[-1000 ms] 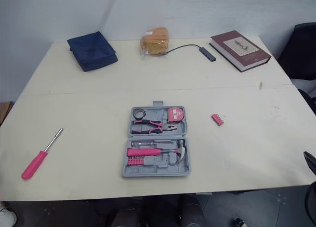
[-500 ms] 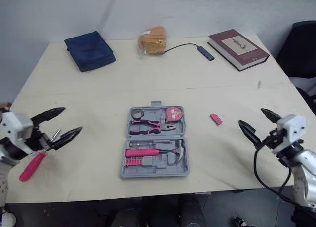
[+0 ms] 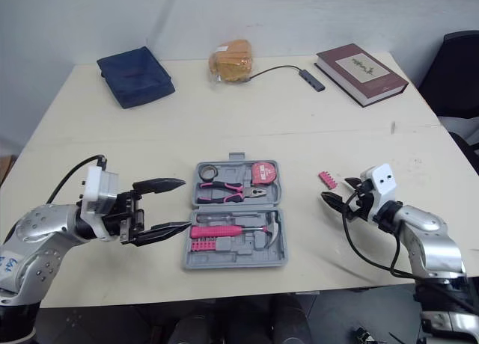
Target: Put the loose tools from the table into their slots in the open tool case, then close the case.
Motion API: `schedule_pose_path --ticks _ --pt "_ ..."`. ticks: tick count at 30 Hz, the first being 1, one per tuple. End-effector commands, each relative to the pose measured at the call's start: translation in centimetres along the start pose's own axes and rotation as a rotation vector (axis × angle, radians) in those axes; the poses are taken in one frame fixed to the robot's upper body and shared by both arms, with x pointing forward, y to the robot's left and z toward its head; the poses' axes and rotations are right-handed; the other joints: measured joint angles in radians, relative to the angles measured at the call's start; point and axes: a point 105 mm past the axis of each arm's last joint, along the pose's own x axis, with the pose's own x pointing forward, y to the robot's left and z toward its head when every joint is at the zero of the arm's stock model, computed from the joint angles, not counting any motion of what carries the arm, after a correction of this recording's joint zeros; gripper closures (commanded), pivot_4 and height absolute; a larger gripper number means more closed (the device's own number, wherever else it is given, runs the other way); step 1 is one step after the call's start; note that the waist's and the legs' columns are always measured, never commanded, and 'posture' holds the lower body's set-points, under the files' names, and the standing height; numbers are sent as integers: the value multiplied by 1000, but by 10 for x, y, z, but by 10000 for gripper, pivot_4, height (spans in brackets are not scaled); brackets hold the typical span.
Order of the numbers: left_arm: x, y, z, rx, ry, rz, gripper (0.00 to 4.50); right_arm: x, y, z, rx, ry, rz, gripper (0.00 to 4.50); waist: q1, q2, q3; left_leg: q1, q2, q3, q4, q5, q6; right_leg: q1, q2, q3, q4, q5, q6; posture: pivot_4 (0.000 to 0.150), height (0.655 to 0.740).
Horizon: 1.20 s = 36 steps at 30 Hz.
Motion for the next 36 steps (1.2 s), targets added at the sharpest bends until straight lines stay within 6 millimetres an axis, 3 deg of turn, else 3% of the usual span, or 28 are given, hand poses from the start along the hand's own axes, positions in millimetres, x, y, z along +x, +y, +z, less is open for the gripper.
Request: schedule_pose_path --ticks 1,12,16,21,23,30,36 --pt "5 -11 8 22 -18 -52 491 6 -11 2 -29 6 -39 0 0 0 0 0 0 0 0 0 0 0 0 0 0 0 0 1500 7400" --pt "10 -20 7 18 13 -90 491 21 -6 -14 -1 66 28 0 -2 -1 -1 0 1 0 1 0 0 1 0 3 0 0 0 1500 7400" --pt "10 -20 8 19 12 -91 0 19 -8 -18 21 76 14 11586 -2 -1 -1 1 1 0 1 0 -1 1 1 4 0 0 0 1500 7400" --pt "14 -22 9 21 2 -115 0 16 -13 -22 48 76 6 35661 0 -3 -2 0 1 -1 1 0 -1 1 2 4 0 0 0 1500 7400" --pt "15 -21 9 24 -2 -122 0 15 -9 -16 20 40 42 40651 0 -4 -3 1 1 -1 1 0 -1 2 2 4 0 0 0 1500 7400" --pt "18 -20 7 34 -18 -144 0 6 -10 8 -78 -32 97 40673 -1 -3 -2 0 1 -1 0 0 -1 1 3 5 -1 0 0 1500 7400" --pt "18 -18 3 38 -12 -160 0 0 8 0 -48 56 173 40676 1 -2 -1 0 2 -1 0 0 -1 1 4 5 -1 0 0 1500 7400"
